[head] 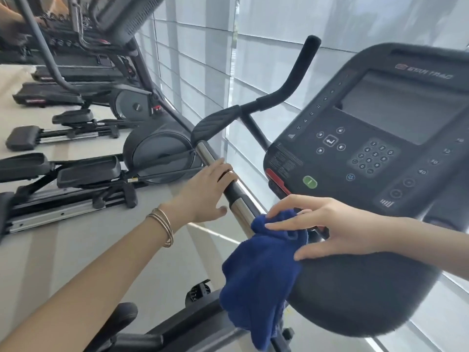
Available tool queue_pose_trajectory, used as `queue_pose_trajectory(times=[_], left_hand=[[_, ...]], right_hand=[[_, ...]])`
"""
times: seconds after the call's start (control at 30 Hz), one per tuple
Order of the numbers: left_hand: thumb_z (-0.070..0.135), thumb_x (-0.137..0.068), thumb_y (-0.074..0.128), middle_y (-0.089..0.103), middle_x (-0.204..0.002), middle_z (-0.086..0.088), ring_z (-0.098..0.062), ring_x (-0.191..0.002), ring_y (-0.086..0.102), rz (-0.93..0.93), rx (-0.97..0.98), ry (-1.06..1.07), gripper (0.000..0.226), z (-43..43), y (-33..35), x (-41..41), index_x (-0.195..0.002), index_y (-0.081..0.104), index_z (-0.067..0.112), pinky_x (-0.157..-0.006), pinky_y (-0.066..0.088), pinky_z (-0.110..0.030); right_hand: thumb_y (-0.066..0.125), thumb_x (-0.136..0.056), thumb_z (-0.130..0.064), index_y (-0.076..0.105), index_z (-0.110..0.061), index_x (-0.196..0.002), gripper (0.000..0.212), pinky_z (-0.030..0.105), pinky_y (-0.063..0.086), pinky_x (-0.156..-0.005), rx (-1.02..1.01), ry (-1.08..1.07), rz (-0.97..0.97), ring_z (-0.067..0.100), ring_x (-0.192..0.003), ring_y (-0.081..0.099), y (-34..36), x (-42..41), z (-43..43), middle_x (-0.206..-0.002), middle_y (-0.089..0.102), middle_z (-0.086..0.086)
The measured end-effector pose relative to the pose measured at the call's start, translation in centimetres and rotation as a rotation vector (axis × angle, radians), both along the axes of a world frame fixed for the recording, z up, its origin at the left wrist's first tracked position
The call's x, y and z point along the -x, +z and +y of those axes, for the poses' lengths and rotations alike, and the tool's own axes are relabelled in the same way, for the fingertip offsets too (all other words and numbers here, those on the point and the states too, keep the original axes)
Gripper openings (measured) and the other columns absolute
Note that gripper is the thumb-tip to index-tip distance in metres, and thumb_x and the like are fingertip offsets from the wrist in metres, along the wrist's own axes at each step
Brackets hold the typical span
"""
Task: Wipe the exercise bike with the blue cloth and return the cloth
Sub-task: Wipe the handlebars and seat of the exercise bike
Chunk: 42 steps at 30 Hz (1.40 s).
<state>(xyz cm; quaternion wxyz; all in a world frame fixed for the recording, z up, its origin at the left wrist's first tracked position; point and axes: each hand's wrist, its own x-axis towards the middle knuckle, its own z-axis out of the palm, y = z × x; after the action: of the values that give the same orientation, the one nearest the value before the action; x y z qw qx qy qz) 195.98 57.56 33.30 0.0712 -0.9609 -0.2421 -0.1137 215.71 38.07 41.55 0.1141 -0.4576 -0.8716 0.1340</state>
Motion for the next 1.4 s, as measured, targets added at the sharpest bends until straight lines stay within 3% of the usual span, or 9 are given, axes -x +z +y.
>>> queue_pose_trajectory(times=[0.27, 0.43, 0.5, 0.6, 0.7, 0.9, 1.07, 1.17, 1.4], left_hand=[[0.042, -0.084, 0.057, 0.007, -0.159, 0.0, -0.021, -0.147, -0.003, 0.116, -0.004, -0.061, 0.08, 0.9, 0.6, 1.5, -0.148, 0.013, 0.024, -0.119, 0.012, -0.038], [0.041, -0.085, 0.056, 0.009, -0.158, 0.001, -0.02, -0.147, -0.002, 0.123, -0.016, -0.062, 0.078, 0.9, 0.9, 1.5, -0.147, 0.014, 0.023, -0.118, 0.015, -0.039], [0.04, -0.084, 0.056, 0.012, -0.158, 0.001, -0.02, -0.147, 0.0, 0.114, -0.021, -0.066, 0.077, 0.9, 0.9, 1.6, -0.147, 0.015, 0.023, -0.117, 0.016, -0.04], [0.038, -0.082, 0.058, 0.011, -0.158, 0.003, -0.02, -0.147, 0.0, 0.128, -0.019, -0.069, 0.079, 1.2, 0.9, 1.6, -0.146, 0.015, 0.026, -0.117, 0.017, -0.042], [0.038, -0.08, 0.058, 0.009, -0.158, 0.004, -0.019, -0.147, 0.0, 0.133, -0.019, -0.065, 0.08, 1.4, 0.8, 1.6, -0.147, 0.014, 0.027, -0.119, 0.014, -0.045], [0.04, -0.083, 0.057, 0.008, -0.158, 0.004, -0.019, -0.147, -0.001, 0.142, -0.033, -0.065, 0.08, 1.7, 0.5, 1.6, -0.147, 0.011, 0.028, -0.119, 0.011, -0.043], [0.038, -0.083, 0.057, 0.009, -0.158, 0.005, -0.018, -0.147, -0.001, 0.137, -0.014, -0.061, 0.079, 1.5, 0.6, 1.6, -0.147, 0.013, 0.028, -0.118, 0.011, -0.042], [0.035, -0.083, 0.058, 0.012, -0.157, 0.007, -0.015, -0.147, 0.001, 0.116, 0.038, -0.068, 0.075, 1.5, 1.0, 1.7, -0.146, 0.018, 0.03, -0.117, 0.009, -0.04], [0.029, -0.086, 0.056, 0.016, -0.157, 0.01, -0.01, -0.146, 0.003, 0.079, 0.103, -0.092, 0.068, 1.9, 1.6, 2.1, -0.146, 0.023, 0.033, -0.117, 0.01, -0.04]], right_hand=[[0.067, -0.082, -0.008, 0.066, -0.014, -0.115, 0.033, 0.0, 0.033, -0.086, -0.144, -0.037, -0.011, -0.009, -0.105, 0.046, -0.3, 1.8, 1.8, -0.124, 0.057, 0.001], [0.064, -0.083, 0.003, 0.069, -0.013, -0.111, 0.032, 0.031, 0.048, -0.092, -0.192, -0.174, -0.001, 0.011, -0.104, 0.061, -0.3, 4.3, 6.3, -0.127, 0.06, -0.002], [0.065, -0.081, 0.005, 0.071, -0.012, -0.107, 0.031, 0.024, 0.048, -0.088, -0.182, -0.171, 0.005, 0.013, -0.099, 0.064, -0.3, 4.7, 6.7, -0.124, 0.062, -0.004], [0.071, -0.076, 0.002, 0.074, -0.013, -0.1, 0.029, 0.003, 0.039, -0.078, -0.155, -0.157, 0.022, -0.012, -0.083, 0.056, -0.1, 4.2, 4.4, -0.113, 0.062, -0.01], [0.071, -0.074, 0.002, 0.075, -0.016, -0.096, 0.029, -0.001, 0.035, -0.07, -0.069, -0.2, 0.096, -0.01, -0.078, 0.052, -0.1, 3.6, 0.7, -0.109, 0.064, -0.011], [0.07, -0.073, 0.01, 0.075, -0.024, -0.09, 0.038, 0.012, 0.044, -0.063, 0.037, -0.307, 0.213, 0.004, -0.077, 0.058, -0.1, 2.9, -0.8, -0.103, 0.068, -0.016], [0.067, -0.069, 0.018, 0.075, -0.012, -0.082, 0.033, 0.009, 0.042, -0.082, -0.013, -0.432, 0.246, -0.008, -0.078, 0.059, -0.6, 2.8, 3.5, -0.095, 0.069, -0.009], [0.067, -0.071, 0.014, 0.072, -0.007, -0.087, 0.027, 0.033, 0.047, -0.094, 0.024, -0.544, 0.236, 0.011, -0.088, 0.062, -1.0, 2.2, 5.7, -0.097, 0.067, -0.006], [0.073, -0.07, 0.008, 0.072, -0.013, -0.08, 0.023, 0.021, 0.049, -0.068, 0.034, -0.408, 0.205, 0.006, -0.07, 0.056, -0.7, 1.4, 2.5, -0.092, 0.067, -0.014]])
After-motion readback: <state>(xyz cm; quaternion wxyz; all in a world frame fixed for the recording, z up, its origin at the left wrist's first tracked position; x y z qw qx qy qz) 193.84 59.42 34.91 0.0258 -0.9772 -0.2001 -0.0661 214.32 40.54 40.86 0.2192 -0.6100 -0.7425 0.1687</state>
